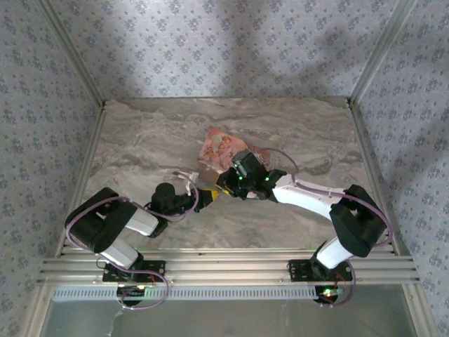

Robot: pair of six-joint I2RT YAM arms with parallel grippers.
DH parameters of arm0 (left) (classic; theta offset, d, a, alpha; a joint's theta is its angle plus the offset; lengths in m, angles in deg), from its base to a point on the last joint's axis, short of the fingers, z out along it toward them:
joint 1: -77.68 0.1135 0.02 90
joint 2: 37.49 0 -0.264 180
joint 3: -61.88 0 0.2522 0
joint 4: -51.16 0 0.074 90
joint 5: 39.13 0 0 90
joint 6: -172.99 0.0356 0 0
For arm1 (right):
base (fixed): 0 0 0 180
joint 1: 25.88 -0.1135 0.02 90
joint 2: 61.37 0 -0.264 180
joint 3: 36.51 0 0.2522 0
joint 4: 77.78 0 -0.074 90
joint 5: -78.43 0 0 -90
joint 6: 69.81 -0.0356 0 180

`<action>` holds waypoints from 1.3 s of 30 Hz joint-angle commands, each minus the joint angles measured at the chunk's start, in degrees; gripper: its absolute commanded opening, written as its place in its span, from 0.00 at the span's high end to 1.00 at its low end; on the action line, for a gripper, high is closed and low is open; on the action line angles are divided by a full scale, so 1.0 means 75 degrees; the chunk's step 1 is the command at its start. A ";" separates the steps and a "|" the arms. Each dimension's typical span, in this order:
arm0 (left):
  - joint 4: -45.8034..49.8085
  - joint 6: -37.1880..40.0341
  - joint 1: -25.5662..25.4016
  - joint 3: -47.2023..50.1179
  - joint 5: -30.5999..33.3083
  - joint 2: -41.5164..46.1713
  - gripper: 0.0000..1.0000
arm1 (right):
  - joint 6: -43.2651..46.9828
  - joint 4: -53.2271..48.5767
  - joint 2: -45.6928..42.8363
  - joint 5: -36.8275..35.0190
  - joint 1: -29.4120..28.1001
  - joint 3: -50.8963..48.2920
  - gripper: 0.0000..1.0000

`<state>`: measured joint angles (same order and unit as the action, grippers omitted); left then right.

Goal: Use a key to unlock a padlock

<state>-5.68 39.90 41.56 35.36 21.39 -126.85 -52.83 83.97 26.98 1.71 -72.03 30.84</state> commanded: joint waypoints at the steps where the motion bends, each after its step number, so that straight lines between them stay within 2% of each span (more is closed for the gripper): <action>1: -0.1076 0.0173 -0.0202 -0.0596 -0.0441 0.0172 1.00 | 0.0192 -0.0220 0.0345 0.0751 -0.0297 -0.0017 1.00; 2: -0.1051 0.0253 -0.0220 -0.0527 -0.0374 0.0085 1.00 | 0.0272 -0.0414 0.0351 0.0650 -0.0295 -0.0022 1.00; 5: -0.1176 0.0433 -0.0225 -0.0240 -0.0199 -0.0395 1.00 | 0.0397 -0.0783 0.0325 0.0293 -0.0312 -0.0085 0.86; 8: -0.1343 0.0499 -0.0287 -0.0009 -0.0054 -0.0860 1.00 | 0.0413 -0.0851 0.0319 -0.0006 -0.0322 -0.0174 0.77; 14: -0.1343 0.0490 -0.0653 0.0080 0.0444 -0.1436 1.00 | 0.0337 -0.0768 0.0389 -0.0676 -0.0446 -0.0256 0.72; 19: -0.1326 0.0170 -0.0704 0.0062 0.0960 -0.1685 1.00 | 0.0145 -0.0581 0.0473 -0.1165 -0.0601 -0.0379 0.58; 23: -0.1349 -0.0134 -0.0662 -0.0048 0.0962 -0.2042 1.00 | 0.0057 -0.0563 0.0312 -0.1750 -0.0731 -0.0417 0.47; 27: -0.1343 -0.0305 -0.0667 -0.0107 0.0947 -0.2203 1.00 | -0.0190 -0.0482 0.0009 -0.2390 -0.0807 -0.0634 0.43; 33: -0.1343 -0.0489 -0.0673 -0.0051 0.0932 -0.2183 1.00 | -0.0901 0.0335 -0.0323 -0.3197 -0.0923 -0.1322 0.44; 39: -0.1344 -0.0621 -0.0698 -0.0010 0.0895 -0.2162 1.00 | -0.1060 0.0997 -0.0234 -0.3250 -0.0886 -0.1557 0.46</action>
<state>-14.40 36.38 36.40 35.08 27.34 -142.74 -58.53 88.14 25.37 -19.56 -78.54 19.41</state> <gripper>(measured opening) 0.054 0.544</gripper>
